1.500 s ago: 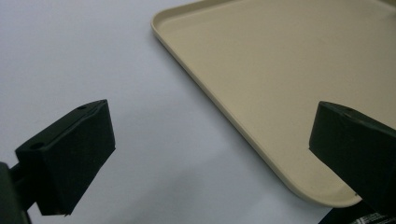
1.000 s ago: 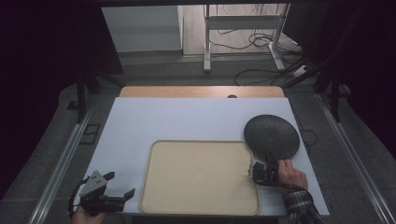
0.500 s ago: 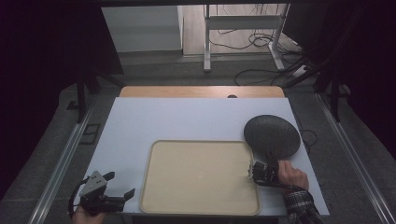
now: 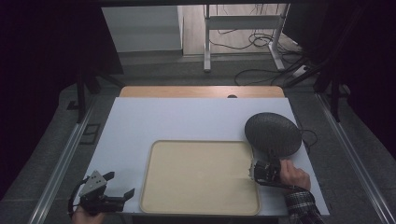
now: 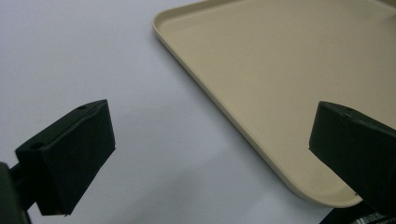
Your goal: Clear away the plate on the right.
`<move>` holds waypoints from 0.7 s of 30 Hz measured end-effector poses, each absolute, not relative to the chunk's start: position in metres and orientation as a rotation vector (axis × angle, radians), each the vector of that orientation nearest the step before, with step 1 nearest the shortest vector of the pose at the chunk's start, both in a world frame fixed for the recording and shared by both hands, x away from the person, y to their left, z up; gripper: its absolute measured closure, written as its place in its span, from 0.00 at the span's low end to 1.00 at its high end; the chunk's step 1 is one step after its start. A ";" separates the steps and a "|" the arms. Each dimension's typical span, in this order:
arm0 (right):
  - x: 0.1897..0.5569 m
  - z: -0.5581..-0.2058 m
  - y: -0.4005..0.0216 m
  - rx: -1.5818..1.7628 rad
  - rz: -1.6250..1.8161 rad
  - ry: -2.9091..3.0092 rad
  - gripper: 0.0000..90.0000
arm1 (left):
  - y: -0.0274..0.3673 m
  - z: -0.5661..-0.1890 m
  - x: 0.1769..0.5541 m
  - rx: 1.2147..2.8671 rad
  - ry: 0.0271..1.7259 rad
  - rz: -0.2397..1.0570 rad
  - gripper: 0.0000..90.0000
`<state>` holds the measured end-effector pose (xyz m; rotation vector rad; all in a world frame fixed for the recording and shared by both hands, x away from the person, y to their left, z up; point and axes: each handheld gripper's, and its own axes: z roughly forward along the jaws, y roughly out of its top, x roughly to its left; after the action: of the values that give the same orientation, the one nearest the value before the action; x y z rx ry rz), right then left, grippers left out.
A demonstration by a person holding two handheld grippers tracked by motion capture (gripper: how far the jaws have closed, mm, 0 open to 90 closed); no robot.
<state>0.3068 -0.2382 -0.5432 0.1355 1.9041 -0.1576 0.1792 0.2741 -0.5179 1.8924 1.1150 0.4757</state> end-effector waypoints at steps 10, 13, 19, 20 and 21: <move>0.300 -0.537 -0.232 0.117 -0.118 1.887 0.92 | 0.274 -0.518 0.179 1.891 1.117 0.480 0.00; 0.300 -0.536 -0.232 0.092 -0.064 1.931 0.92 | 0.275 -0.517 0.179 1.888 1.118 0.482 0.00; 0.294 -0.536 -0.229 0.064 -0.060 1.937 0.92 | 0.275 -0.517 0.179 1.887 1.118 0.485 0.00; 0.293 -0.535 -0.229 0.050 -0.067 1.940 0.92 | 0.275 -0.517 0.179 1.887 1.118 0.485 0.00; 0.292 -0.535 -0.228 0.056 -0.062 1.943 0.92 | 0.275 -0.517 0.179 1.886 1.118 0.485 0.00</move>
<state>0.2919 -0.2284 -0.5352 0.0564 1.9431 -0.0622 0.1786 0.2749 -0.5172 1.8860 1.1177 0.4845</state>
